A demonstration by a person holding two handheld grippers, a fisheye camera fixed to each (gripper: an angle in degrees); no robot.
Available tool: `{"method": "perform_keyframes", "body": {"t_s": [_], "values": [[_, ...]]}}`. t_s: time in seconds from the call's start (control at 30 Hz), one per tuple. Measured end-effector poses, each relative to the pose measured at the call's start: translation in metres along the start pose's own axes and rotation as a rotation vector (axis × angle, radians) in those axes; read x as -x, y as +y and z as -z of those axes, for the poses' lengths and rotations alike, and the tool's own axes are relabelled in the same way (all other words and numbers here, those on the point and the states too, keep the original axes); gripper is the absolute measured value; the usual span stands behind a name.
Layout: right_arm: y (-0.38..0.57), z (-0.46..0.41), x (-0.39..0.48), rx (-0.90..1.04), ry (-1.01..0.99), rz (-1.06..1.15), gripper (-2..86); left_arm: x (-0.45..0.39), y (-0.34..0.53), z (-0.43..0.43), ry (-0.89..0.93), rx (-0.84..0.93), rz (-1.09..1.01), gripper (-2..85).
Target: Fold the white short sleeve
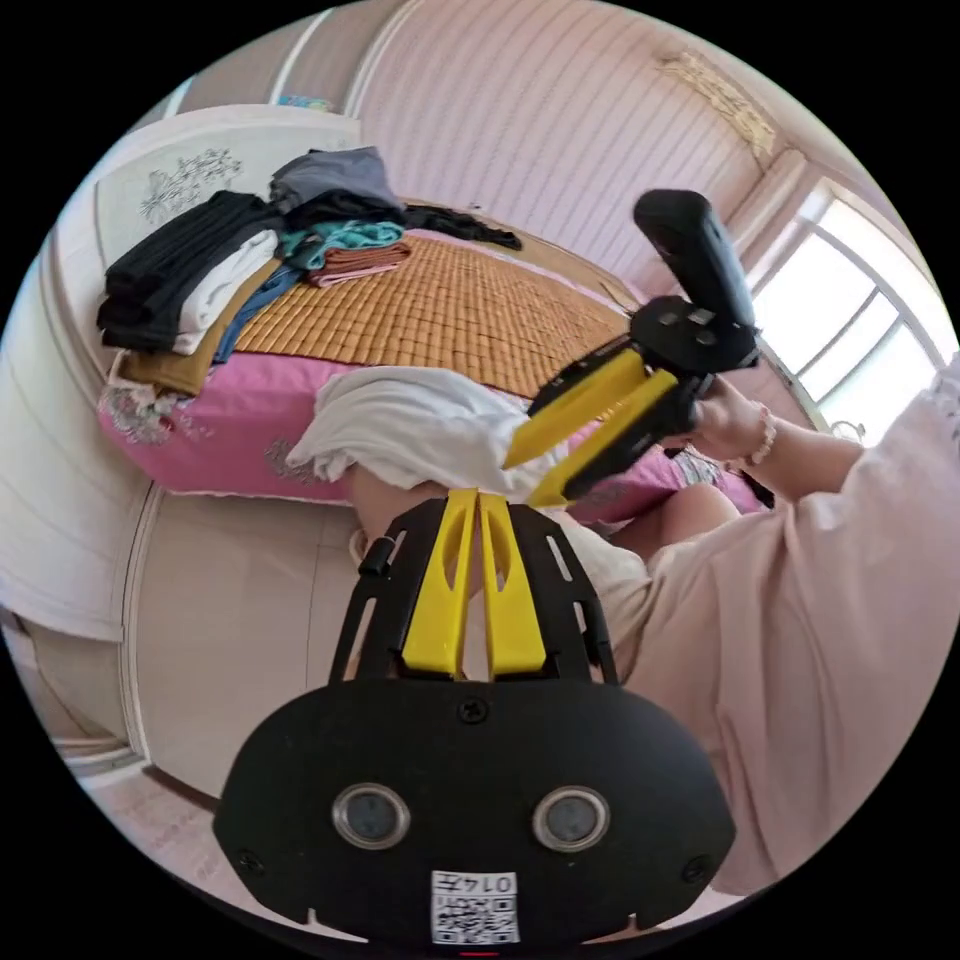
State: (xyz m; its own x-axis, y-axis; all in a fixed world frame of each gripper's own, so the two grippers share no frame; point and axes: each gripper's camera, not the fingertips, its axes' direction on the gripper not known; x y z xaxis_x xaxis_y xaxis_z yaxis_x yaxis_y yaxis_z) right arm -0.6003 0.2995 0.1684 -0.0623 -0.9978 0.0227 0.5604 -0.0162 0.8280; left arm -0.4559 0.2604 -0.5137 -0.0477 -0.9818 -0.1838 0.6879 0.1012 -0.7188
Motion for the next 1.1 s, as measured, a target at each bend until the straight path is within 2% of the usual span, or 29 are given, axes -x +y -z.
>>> {"method": "perform_keyframes", "body": {"t_s": [0.03, 0.1, 0.2, 0.37, 0.5, 0.8, 0.97, 1.1], "values": [[0.004, -0.011, 0.004, 0.083, 0.019, 0.008, 11.3, 0.009, 0.002, -0.006, -0.057, 0.001, 0.056, -0.3], [0.014, -0.016, 0.01, 0.115, 0.074, 0.014, 12.0, 0.017, 0.001, -0.013, -0.094, -0.002, 0.095, 1.1], [0.032, 0.009, 0.007, 0.066, 0.12, -0.072, 5.5, 0.019, -0.006, -0.028, -0.112, -0.022, 0.102, 5.9], [0.078, 0.071, -0.014, -0.106, 0.064, -0.218, 1.4, 0.013, -0.023, -0.068, -0.13, 0.044, 0.068, 7.3], [0.13, 0.123, -0.033, -0.282, -0.007, -0.355, 0.8, 0.008, -0.036, -0.075, -0.093, 0.044, 0.026, 0.4], [0.291, 0.254, -0.056, -0.826, -0.115, -0.584, 0.5, -0.037, -0.087, 0.008, -0.131, -0.234, -0.15, -0.9], [0.388, 0.319, -0.05, -0.993, -0.031, -0.691, 0.5, -0.062, -0.152, 0.019, -0.156, -0.297, -0.259, -0.9], [0.456, 0.397, -0.024, -1.084, 0.152, -0.729, 0.5, -0.105, -0.231, 0.023, -0.124, -0.367, -0.361, -0.8]]}}
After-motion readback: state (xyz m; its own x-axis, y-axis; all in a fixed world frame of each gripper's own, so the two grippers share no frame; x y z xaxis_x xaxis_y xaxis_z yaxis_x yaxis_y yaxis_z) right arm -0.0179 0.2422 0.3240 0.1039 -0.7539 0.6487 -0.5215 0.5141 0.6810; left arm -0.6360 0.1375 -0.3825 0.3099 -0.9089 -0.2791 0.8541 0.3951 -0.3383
